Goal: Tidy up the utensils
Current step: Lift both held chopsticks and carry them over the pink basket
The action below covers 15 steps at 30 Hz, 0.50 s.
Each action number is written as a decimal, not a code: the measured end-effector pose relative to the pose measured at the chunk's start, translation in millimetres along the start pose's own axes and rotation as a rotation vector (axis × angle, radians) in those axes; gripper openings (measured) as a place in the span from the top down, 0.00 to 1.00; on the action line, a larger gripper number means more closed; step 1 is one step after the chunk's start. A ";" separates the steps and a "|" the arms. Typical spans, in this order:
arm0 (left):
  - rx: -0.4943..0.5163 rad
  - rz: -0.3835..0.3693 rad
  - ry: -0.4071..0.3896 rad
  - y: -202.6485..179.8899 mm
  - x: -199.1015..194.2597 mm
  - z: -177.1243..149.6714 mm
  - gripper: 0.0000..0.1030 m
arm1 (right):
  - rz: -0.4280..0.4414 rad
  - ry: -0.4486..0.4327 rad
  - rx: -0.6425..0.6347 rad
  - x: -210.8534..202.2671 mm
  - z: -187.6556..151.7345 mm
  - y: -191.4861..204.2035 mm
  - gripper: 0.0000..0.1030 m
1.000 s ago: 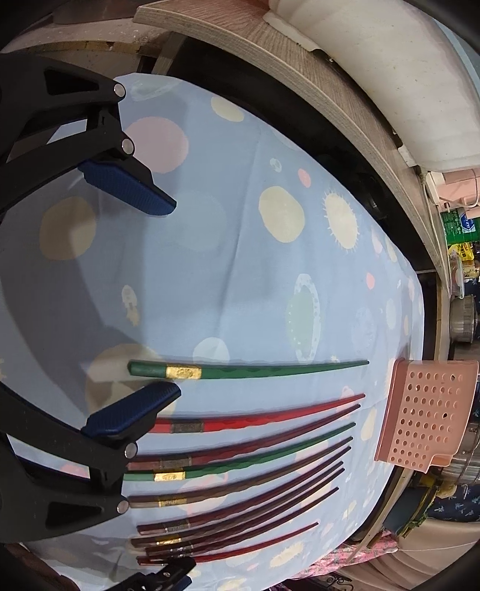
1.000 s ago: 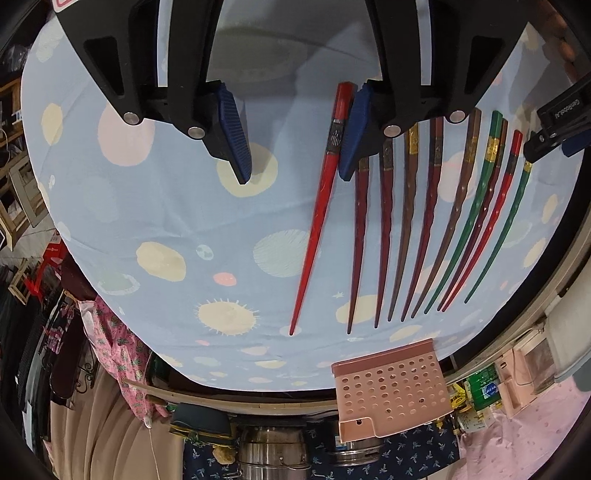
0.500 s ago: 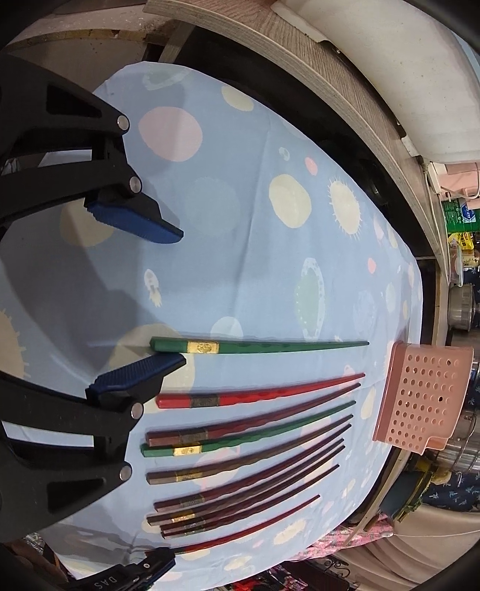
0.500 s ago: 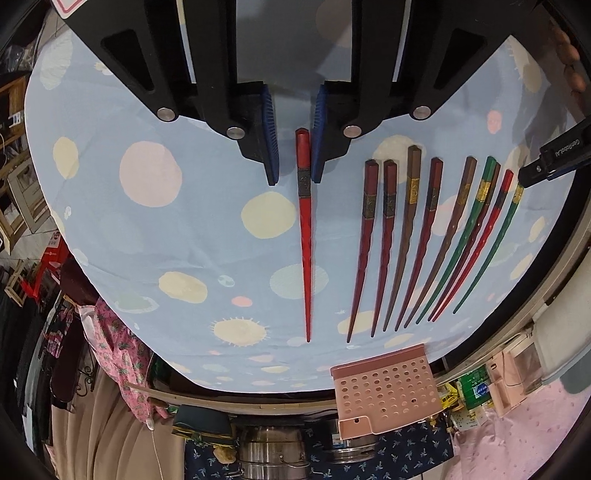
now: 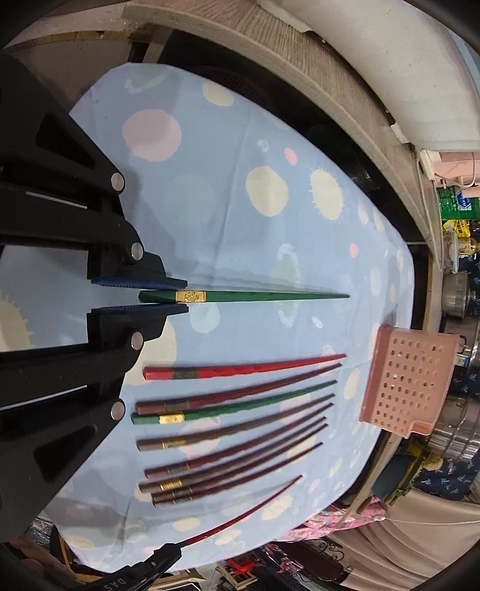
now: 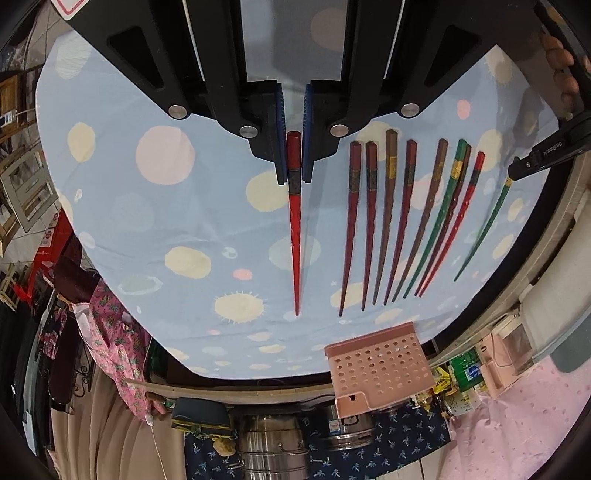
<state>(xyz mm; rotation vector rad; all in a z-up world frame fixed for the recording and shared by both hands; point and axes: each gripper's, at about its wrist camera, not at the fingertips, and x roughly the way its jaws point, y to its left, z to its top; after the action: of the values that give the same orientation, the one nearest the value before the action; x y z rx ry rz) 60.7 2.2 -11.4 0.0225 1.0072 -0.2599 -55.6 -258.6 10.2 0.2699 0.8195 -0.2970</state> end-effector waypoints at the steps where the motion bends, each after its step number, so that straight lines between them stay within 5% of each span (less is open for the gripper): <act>1: -0.008 -0.006 -0.009 1.7 -7.6 4.4 0.93 | 0.007 -0.016 0.002 -6.5 6.5 -0.2 0.93; 15: -0.055 -0.057 -0.242 0.7 -93.4 126.9 0.93 | 0.062 -0.277 0.010 -60.2 147.4 -2.7 0.93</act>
<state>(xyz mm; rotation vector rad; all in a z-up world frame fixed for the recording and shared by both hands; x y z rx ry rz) 119.1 4.5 134.9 -0.0858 0.7746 -0.2800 3.8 -303.0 151.1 0.2562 0.5361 -0.2727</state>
